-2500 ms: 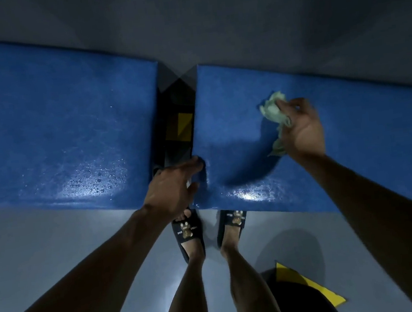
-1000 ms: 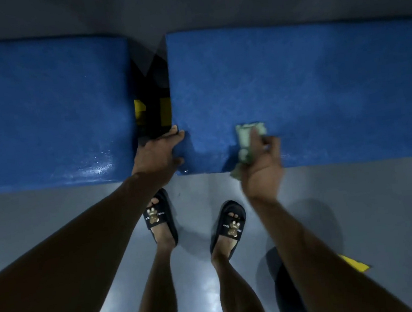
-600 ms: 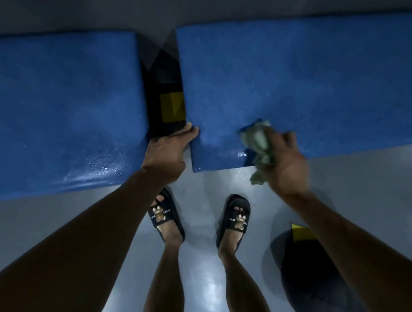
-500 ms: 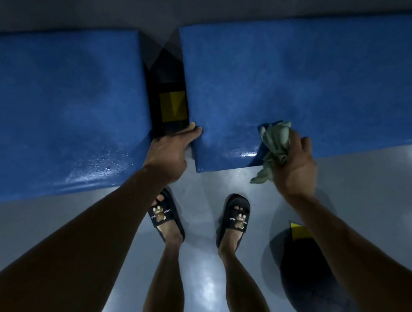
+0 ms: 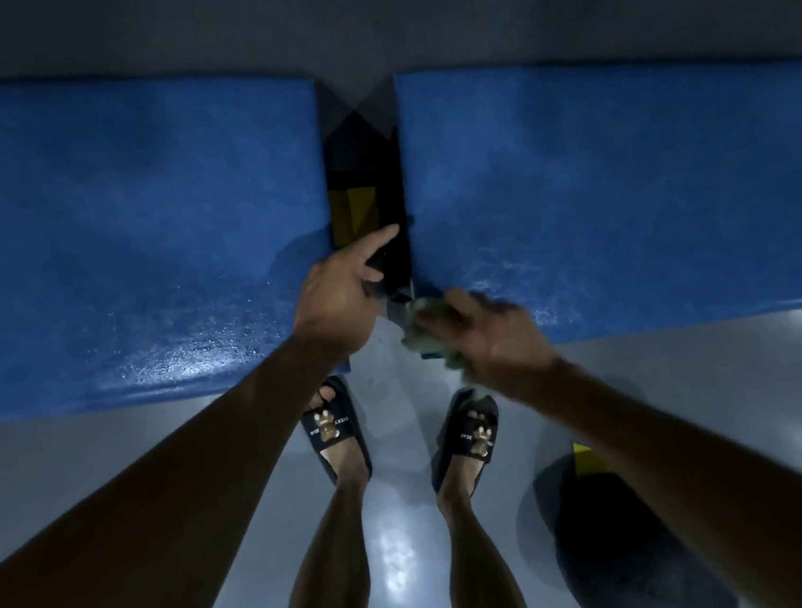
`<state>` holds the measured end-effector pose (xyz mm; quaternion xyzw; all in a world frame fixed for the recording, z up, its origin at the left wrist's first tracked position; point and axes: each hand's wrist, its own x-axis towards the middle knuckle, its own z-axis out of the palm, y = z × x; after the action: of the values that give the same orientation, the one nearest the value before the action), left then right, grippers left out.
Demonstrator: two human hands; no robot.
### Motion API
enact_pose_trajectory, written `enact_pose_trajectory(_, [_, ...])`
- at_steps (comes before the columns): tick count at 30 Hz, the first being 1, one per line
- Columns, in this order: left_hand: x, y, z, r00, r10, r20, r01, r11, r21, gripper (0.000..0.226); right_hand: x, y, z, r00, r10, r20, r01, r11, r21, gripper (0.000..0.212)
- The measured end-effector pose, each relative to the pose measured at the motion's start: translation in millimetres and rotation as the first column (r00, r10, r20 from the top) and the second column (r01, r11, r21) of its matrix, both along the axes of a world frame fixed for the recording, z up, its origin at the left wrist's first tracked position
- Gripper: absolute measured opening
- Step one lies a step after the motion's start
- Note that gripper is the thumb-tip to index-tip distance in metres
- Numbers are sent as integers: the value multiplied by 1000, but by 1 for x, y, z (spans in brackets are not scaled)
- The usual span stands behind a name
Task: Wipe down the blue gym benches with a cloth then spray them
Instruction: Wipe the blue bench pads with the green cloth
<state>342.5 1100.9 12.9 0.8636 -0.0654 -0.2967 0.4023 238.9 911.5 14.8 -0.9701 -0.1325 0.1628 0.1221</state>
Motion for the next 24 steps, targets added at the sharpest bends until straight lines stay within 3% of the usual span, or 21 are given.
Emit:
enact_pose_trajectory(2, [4,4,0,1000,7,8,-7,1000,2,75,34,-28,1,996,1,92,8,995,-96,57])
enact_pose_trajectory(5, [11,9,0,1000,11,7,-11,1000,14,76,74,-40,-3,966,-219,141,240,957,-161,64])
enact_pose_trajectory(7, [15,15,-1,1000,10,5,-10,1000,-3,77,68,-25,-5,961,-229,153,254,952,-171,61])
enact_pose_trajectory(10, [19,26,-2,1000,-3,14,4,1000,-28,75,16,6,-7,997,-19,76,31,985,-169,57])
enact_pose_trajectory(14, [12,34,-2,997,-67,28,68,997,-21,71,-35,19,-6,967,249,-45,-253,956,-147,56])
enact_pose_trajectory(18, [1,35,-7,999,-44,19,44,999,-3,67,11,4,-8,899,436,-31,-433,878,-204,45])
enact_pose_trajectory(20, [-2,36,-13,1000,-11,25,11,1000,-20,68,70,-13,-17,935,348,66,-319,909,-268,36])
enact_pose_trajectory(22, [-2,35,-14,999,0,35,0,1000,-22,68,127,-26,-20,977,177,118,-127,931,-341,43])
enact_pose_trajectory(24, [0,33,-10,999,25,43,-24,999,-35,67,151,-25,-16,984,93,154,-37,943,-331,46])
